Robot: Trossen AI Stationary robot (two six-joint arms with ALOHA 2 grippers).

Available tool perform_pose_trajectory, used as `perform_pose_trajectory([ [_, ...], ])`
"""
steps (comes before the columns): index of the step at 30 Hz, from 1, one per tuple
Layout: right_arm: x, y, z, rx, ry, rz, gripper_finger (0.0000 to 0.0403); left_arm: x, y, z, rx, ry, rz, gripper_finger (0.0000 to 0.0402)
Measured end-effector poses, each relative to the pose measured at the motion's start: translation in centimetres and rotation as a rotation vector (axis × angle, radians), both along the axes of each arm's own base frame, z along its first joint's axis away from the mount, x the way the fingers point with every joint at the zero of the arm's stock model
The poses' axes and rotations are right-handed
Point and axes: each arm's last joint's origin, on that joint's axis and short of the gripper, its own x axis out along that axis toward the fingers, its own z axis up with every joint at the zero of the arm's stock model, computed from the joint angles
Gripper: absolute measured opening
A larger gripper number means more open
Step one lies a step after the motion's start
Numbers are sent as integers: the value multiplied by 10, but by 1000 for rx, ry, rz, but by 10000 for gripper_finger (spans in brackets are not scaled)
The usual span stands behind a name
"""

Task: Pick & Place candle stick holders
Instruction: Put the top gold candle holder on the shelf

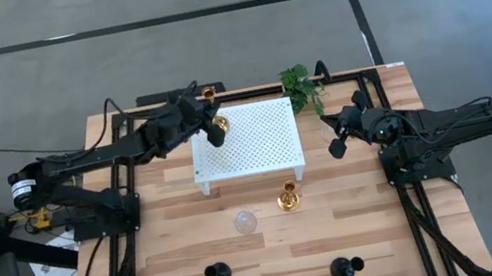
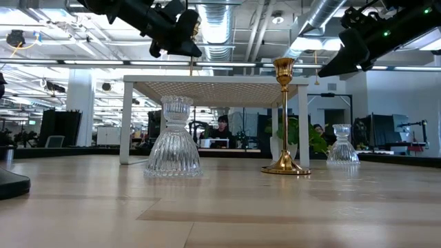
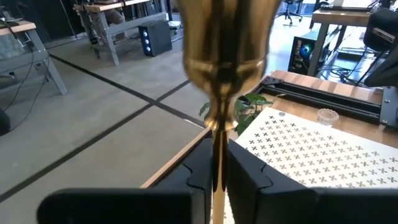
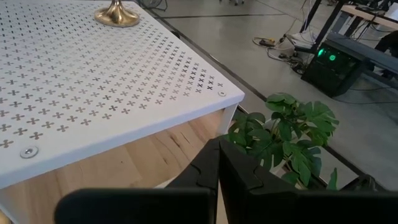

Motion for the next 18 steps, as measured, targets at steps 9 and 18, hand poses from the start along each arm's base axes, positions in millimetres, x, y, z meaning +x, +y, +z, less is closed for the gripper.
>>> perform_pose_trajectory([
  [9,0,0,0,0,0,0,0,-1,1,0,4,0,52,79],
  [18,0,0,0,1,0,0,0,-1,1,0,38,34,64,142],
])
